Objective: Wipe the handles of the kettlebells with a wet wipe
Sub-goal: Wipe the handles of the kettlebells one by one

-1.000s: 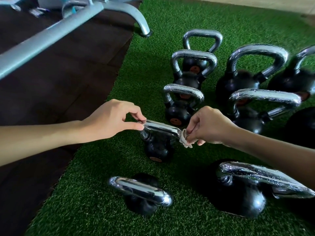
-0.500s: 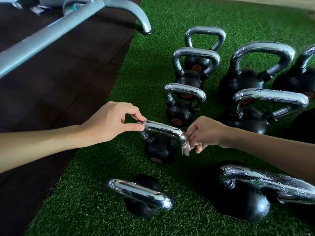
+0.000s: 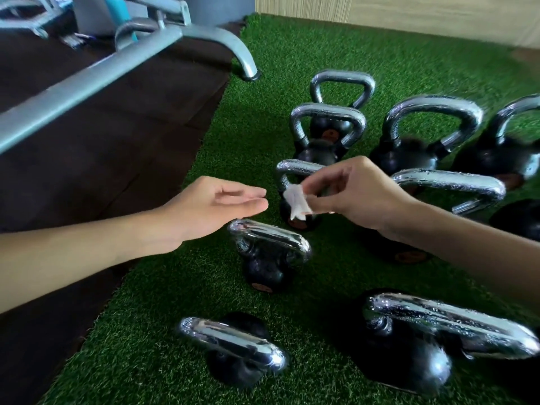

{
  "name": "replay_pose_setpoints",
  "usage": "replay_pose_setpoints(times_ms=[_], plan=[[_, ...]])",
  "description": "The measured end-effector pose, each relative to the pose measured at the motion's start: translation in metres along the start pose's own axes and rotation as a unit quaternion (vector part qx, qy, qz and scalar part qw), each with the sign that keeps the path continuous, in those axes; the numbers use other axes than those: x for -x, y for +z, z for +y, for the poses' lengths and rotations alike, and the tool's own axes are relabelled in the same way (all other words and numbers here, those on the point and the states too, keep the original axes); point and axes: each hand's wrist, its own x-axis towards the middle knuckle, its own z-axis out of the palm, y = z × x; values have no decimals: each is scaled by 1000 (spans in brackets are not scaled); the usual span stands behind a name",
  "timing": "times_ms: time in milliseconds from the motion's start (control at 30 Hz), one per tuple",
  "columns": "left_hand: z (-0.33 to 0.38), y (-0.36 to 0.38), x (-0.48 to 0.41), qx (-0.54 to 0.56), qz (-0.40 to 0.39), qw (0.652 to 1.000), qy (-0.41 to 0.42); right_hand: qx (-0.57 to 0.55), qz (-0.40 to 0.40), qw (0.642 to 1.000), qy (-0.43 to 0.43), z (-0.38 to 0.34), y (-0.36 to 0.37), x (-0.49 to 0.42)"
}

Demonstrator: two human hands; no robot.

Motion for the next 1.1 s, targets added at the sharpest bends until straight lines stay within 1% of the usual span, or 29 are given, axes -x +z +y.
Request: replay_pose_setpoints(times_ms=[67,100,167,267,333,367,433,467,500,567,600,667,700,767,800,900,1033,1100], plan=[[11,10,-1,88,-52,994,-34,36,26,997,-66,-11,11,5],[14,14,-2,127,-62,989,-37,46,36,995,-85,-14,16,6],[20,20,-2,196,-48,978,-44,48,66,990,-111,-18,23,6],[23,18,-2,230,-22,972,-44,37,97,987,-119,-17,27,2],[18,8,0,189,27,981,-20,86,97,986,-103,-11,24,-1],[11,2,1,150,64,987,4,127,72,985,-87,-7,23,-1],[-5,-6,5,42,125,990,58,219,-36,974,-50,0,25,1],[-14,-6,8,-27,136,987,80,258,-88,961,-37,4,29,2],[-23,-3,9,-86,129,983,101,292,-117,949,-29,9,34,3],[-38,8,8,-147,105,976,125,355,-114,928,-24,16,42,4],[-42,14,7,-171,105,970,136,365,-105,925,-20,18,44,4],[-50,20,3,-238,128,948,167,343,-97,934,-4,20,42,4],[-54,21,2,-245,127,944,180,335,-97,937,2,21,41,5],[-65,21,3,-191,94,958,193,330,-97,939,9,22,40,8],[-70,20,4,-184,83,959,200,329,-97,939,11,22,40,9],[-79,18,1,-242,106,937,230,323,-97,941,18,18,40,9],[-98,15,2,-168,149,946,232,309,-101,945,30,15,39,8],[-108,16,5,-130,174,956,196,309,-104,945,34,15,38,7]])
